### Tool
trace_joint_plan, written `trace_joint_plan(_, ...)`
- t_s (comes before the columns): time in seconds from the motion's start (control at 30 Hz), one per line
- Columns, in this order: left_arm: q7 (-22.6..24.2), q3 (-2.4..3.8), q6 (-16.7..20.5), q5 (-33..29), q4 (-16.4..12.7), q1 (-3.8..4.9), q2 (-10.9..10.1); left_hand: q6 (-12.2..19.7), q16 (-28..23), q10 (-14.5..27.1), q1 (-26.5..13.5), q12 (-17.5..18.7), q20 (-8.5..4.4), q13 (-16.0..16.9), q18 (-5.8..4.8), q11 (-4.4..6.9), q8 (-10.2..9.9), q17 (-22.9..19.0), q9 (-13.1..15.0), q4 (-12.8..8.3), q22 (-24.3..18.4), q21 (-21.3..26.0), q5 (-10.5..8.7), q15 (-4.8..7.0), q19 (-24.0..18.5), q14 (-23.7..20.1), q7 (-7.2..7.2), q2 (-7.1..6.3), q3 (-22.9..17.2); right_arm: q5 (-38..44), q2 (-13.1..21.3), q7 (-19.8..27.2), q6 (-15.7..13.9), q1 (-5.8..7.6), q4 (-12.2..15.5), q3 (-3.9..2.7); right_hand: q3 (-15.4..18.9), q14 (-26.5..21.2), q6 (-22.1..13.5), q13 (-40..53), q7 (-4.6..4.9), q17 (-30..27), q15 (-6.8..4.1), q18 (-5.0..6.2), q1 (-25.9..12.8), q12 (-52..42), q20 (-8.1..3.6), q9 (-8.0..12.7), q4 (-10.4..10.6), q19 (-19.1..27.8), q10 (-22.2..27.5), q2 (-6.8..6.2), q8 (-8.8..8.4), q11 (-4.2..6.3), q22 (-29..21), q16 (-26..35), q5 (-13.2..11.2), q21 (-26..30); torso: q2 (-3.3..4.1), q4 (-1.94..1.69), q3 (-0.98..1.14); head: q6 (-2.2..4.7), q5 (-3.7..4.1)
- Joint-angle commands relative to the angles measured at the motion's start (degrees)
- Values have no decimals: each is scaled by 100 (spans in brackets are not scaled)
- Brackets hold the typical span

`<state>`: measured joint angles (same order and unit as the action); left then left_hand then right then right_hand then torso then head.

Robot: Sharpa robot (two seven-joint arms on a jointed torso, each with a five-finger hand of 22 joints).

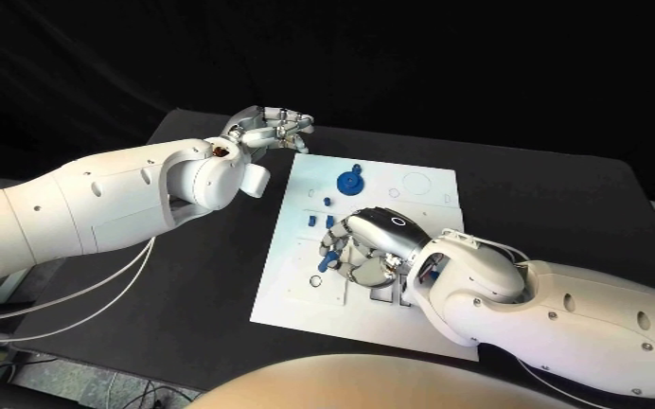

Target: Assemble the parts on the task board

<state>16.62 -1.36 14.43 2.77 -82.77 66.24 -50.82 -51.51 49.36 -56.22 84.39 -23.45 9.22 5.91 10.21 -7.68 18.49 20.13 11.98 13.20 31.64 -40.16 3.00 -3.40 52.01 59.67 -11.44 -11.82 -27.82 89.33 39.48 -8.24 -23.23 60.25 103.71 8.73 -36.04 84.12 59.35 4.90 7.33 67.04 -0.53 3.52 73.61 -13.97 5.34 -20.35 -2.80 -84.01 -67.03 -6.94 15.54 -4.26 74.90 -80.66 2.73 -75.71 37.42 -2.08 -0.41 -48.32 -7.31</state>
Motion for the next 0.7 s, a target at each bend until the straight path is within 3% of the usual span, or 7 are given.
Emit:
trace_joint_plan(0.03,21,6,-109,6,-10,6,17,22,-28,57,-1,-3,6,-5,23,1,-22,5,0,-13,-5,28,7,-26,48,-7,7,59,30,161,-83,113,97,-76,-86,5,10,173,30,4,23,-6,-30,-28,131,18,-28,-175,-32,11,-52,84,104,61,832,-13,23,19,2,4,10,-14,-30)
trace_joint_plan(0.7,8,5,-124,6,-9,7,32,20,-29,56,-2,-6,6,-5,23,1,-20,7,1,-10,-8,33,7,-26,50,-7,9,63,33,523,-408,-99,268,-293,-428,29,8,171,22,3,29,-14,-27,-22,129,24,-27,-178,-40,22,-50,79,105,56,820,-10,23,46,5,0,7,-43,-46)
